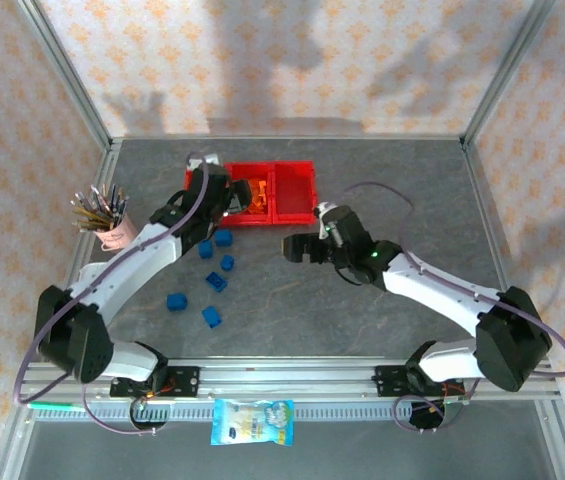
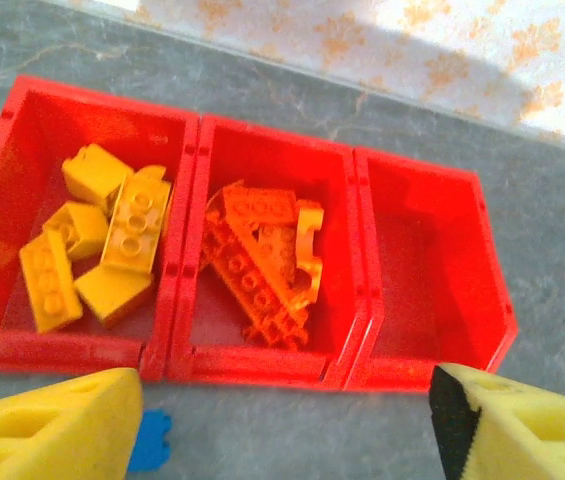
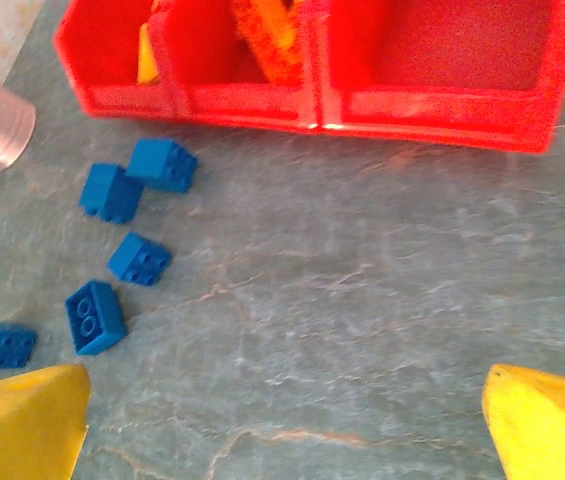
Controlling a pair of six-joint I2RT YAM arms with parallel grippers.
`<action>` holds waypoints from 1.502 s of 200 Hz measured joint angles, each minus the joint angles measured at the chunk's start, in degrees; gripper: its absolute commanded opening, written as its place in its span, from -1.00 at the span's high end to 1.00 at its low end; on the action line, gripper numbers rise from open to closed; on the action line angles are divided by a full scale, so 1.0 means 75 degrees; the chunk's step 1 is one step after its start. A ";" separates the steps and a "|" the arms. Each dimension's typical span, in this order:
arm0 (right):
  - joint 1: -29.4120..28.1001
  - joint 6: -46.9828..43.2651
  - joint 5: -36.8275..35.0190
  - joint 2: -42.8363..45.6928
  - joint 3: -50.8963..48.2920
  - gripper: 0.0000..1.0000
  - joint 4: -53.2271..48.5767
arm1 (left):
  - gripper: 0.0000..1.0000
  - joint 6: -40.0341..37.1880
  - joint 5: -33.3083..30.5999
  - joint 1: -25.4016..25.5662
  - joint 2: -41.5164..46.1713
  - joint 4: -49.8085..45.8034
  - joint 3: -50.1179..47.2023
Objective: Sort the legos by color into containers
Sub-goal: Pick up the lego from the bottom-left of the table.
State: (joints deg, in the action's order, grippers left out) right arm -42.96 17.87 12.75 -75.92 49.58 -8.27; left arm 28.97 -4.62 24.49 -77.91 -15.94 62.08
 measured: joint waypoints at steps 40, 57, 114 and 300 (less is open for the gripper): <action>-0.1530 -0.0052 -0.0758 -0.0737 0.0166 -0.91 0.0321 | -0.90 0.0356 0.0192 0.0000 0.1341 -0.0064 -0.1556; -0.2162 -0.0111 -0.0947 -0.1177 0.0239 -0.87 0.0554 | -0.99 0.0589 0.0169 0.0000 0.1827 -0.0181 -0.2031; -0.3518 -0.0166 -0.1265 -0.2713 0.0930 -0.82 0.1116 | -0.99 0.1425 -0.0280 -0.0038 0.2940 -0.0431 -0.2675; -0.4526 -0.0662 -0.2288 -0.5837 0.3477 0.13 0.0979 | -0.99 0.2282 -0.1029 -0.0038 0.3923 -0.1174 -0.2693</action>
State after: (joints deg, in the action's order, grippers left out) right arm -76.90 12.91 -4.40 -119.70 75.66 -0.93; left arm 46.09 -12.34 24.21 -48.49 -24.75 41.89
